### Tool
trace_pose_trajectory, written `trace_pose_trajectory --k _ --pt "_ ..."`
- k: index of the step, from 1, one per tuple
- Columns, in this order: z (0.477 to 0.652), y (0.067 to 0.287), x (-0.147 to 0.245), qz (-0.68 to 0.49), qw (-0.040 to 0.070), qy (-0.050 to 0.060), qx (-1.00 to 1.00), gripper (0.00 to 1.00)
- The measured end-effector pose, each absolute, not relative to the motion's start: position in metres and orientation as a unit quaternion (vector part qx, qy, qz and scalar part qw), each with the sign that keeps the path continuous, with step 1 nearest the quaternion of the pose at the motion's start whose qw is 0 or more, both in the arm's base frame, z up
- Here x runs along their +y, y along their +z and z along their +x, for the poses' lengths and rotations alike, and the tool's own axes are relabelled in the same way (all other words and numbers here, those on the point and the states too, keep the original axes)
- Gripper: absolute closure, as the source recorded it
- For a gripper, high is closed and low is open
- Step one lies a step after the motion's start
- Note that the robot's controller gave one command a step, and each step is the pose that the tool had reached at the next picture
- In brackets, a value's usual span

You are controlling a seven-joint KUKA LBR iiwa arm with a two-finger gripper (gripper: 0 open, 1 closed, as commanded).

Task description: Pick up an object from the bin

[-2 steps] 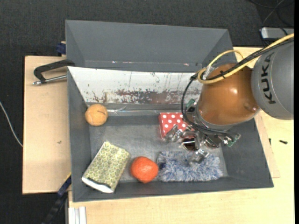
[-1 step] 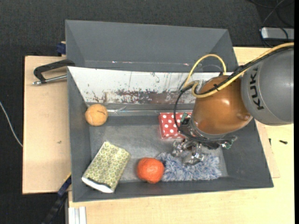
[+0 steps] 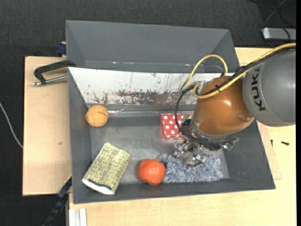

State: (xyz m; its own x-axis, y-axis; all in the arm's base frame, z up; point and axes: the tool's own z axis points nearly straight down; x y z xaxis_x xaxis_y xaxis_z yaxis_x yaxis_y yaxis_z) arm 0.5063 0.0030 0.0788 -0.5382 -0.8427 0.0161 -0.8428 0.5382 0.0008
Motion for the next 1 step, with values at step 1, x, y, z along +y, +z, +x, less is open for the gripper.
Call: trace_pose_trajectory --k 1 --pt "0.5063 0.0792 0.0031 0.481 0.007 0.004 -0.877 1.00"
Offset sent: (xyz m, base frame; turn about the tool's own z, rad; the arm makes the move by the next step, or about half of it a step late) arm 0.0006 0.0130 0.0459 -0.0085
